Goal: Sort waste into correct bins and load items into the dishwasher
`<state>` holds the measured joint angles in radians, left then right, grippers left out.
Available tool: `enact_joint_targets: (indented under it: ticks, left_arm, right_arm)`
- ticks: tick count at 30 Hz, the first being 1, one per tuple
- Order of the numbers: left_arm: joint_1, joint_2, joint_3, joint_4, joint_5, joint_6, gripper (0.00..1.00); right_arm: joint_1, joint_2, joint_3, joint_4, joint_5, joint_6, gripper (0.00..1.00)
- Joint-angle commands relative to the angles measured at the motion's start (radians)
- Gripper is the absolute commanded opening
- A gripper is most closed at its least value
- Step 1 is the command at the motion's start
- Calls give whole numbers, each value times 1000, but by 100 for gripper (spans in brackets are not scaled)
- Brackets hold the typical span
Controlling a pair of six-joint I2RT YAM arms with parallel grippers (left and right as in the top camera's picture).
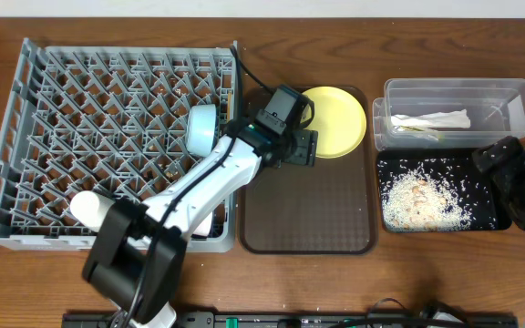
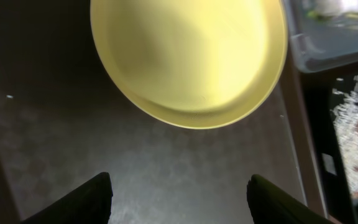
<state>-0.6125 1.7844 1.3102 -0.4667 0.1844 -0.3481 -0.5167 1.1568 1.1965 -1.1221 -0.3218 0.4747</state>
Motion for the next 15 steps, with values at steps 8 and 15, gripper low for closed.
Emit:
enact_joint_targets:
  ticks: [8,15]
  left_arm:
    - [1,-279,7,-156,-145,35,75]
    - [1,-388,7,-170,-145,37,75]
  right_arm:
    - [125,8,0,92,-181,84,89]
    - [564,113,0,75,60,149,70]
